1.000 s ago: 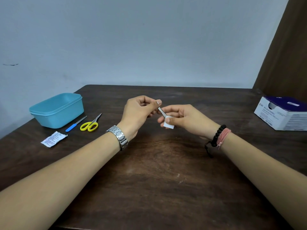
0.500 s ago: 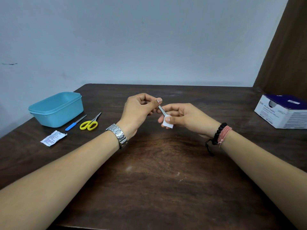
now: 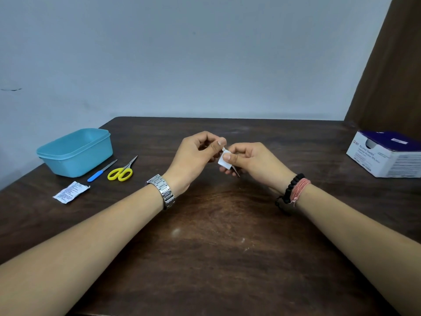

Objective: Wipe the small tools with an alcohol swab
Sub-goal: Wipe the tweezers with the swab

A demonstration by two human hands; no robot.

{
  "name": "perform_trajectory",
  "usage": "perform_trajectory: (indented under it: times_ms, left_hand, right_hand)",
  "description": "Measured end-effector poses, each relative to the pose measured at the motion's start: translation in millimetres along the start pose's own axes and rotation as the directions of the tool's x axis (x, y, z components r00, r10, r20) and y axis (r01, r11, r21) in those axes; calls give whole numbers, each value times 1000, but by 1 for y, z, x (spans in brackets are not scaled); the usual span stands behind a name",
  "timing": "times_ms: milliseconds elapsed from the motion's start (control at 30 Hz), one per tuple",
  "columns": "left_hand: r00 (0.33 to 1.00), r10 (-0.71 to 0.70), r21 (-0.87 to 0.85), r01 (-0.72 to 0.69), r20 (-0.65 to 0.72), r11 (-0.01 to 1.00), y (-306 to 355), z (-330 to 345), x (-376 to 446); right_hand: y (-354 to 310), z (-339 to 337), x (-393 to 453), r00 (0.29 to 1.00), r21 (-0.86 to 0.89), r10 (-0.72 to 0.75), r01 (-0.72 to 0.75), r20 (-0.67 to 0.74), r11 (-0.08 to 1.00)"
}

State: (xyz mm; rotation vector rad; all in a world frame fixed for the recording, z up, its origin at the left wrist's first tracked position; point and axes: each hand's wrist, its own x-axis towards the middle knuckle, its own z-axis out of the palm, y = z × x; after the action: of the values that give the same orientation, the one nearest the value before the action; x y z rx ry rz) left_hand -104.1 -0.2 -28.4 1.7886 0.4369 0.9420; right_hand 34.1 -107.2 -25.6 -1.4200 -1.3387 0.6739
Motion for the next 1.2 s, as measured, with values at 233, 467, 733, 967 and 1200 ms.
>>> perform_trajectory:
  times_ms: [233,467,733,967,1200]
  left_hand:
    - [962,-138,35,134,234,990,-2,9,-7]
    - [974,-143,120,123,175,985,-4,8,-6]
    - [972,-138,188,102,191,977,-2,11,-8]
    - [972,-140,205,101,186,973,-2,10,-9]
    - [967,-153,172,119,202,978,0,11,-9]
  right_hand:
    - [-3,-8,1,985,480,128,-57,-116,876]
    - [-1,-6,4,964,356,118,-27,-237,934]
    - [-5,-12,3,947,333,106,2,-304,943]
    - [-6,-12,2,959,324,85,8,-272,946]
    - [-4,-15,4,944,354,93,26,-316,935]
